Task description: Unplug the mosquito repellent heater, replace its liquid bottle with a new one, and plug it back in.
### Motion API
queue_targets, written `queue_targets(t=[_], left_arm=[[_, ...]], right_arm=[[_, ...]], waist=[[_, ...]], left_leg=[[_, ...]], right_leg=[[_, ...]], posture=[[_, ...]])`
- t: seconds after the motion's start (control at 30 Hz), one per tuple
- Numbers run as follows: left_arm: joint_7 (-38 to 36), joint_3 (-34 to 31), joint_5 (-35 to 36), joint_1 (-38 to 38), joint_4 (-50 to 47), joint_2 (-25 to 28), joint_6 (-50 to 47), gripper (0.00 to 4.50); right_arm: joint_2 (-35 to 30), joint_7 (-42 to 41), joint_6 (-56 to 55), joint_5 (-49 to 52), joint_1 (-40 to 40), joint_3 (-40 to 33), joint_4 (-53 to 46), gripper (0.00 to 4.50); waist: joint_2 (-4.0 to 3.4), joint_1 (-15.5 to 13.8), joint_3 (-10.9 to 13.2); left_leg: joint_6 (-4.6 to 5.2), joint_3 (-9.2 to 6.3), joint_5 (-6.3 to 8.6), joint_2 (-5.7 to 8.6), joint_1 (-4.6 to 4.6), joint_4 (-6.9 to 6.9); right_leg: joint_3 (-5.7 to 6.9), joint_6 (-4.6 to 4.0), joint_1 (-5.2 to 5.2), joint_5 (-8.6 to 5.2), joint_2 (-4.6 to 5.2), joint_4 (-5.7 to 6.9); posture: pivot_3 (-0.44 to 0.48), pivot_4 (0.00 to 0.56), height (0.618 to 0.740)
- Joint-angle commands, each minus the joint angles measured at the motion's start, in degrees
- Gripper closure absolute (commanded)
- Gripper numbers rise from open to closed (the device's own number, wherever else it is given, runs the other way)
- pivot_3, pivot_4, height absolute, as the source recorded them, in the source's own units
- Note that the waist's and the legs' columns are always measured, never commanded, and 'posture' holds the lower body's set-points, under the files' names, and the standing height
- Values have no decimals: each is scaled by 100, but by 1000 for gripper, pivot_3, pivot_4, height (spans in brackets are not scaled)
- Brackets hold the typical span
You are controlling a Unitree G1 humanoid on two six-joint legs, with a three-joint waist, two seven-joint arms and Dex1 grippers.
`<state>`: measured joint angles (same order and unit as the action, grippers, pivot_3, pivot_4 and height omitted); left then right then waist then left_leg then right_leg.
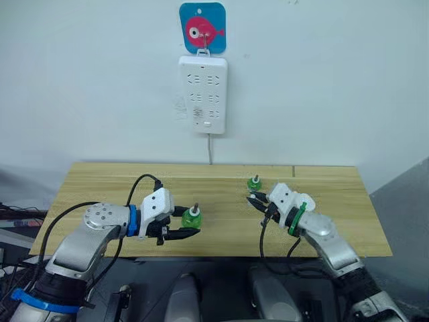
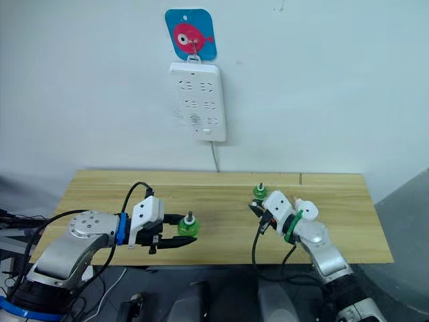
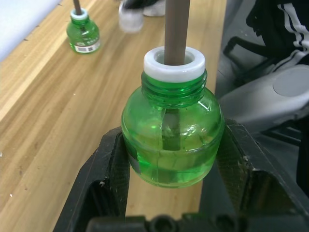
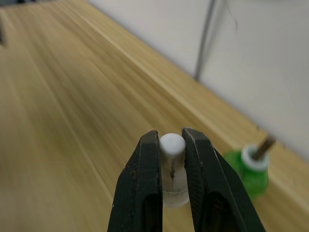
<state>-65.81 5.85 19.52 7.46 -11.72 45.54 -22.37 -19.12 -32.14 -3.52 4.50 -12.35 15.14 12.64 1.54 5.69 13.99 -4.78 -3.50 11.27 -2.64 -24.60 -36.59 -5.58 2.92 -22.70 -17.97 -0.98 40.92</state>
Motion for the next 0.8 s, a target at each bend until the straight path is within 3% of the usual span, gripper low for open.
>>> queue_targets(t=[0.03, 0.2, 0.23, 0.37, 0.47, 0.57, 0.7, 0.8], left_arm=[[-36, -143, 151, -53, -290, 91, -66, 2218], [-26, -129, 182, -118, -413, 122, -119, 2218], [-24, -128, 186, -112, -417, 119, -128, 2218], [-14, -97, 181, -65, -383, 71, -127, 2218], [-32, -39, 173, 11, -285, -26, -55, 2218], [-45, -16, 331, 271, -217, -271, -93, 2218], [-276, 164, 400, 678, -90, -456, -76, 2218], [-382, 282, 450, 984, 2, -614, -102, 2218]], right_arm=[[218, 158, -584, -79, -183, -221, 681, 4197], [450, 275, -1118, -214, -461, -356, 1755, 4197], [485, 268, -1165, -209, -500, -383, 1866, 3466], [517, 104, -1215, -73, -545, -500, 1928, 2157], [390, -108, -972, 195, -442, -654, 1192, 1152], [-169, -932, 334, 699, -204, -413, -758, 71], [-1104, -1818, 2216, 1616, -226, -156, -2890, 52], [-1427, -2033, 3259, 2303, -521, -206, -3698, 52]], waist=[[-4, -26, 20], [-4, -79, 49], [-3, -87, 52], [-5, -91, 60], [-12, -91, 67], [-21, -95, 74], [-20, -91, 73], [-19, -58, 73]], left_leg=[[0, 0, 0, 0, 0, 1], [0, 0, 0, 0, 1, 6], [0, 0, 0, 0, 1, 8], [0, -2, 0, 0, 1, 12], [0, -1, 0, 1, 1, 13], [0, 0, 0, 3, 0, 13], [-1, -9, 0, 2, -3, 12], [-1, -10, 0, 1, -2, 12]], right_leg=[[0, -2, 0, 1, 0, 0], [0, -5, -1, 2, -1, 0], [-1, -5, -1, 3, -1, 0], [0, -7, -1, 3, -1, -1], [-1, -7, -2, 3, 0, -1], [-3, -5, -2, 2, 1, -1], [4, -2, 0, 0, -2, -2], [5, 3, 0, -3, -3, -3]], posture=[[-47, 253, 725], [-28, 259, 725], [-28, 259, 725], [-40, 254, 725], [-58, 248, 725], [-87, 242, 725], [-118, 232, 725], [-134, 224, 725]])
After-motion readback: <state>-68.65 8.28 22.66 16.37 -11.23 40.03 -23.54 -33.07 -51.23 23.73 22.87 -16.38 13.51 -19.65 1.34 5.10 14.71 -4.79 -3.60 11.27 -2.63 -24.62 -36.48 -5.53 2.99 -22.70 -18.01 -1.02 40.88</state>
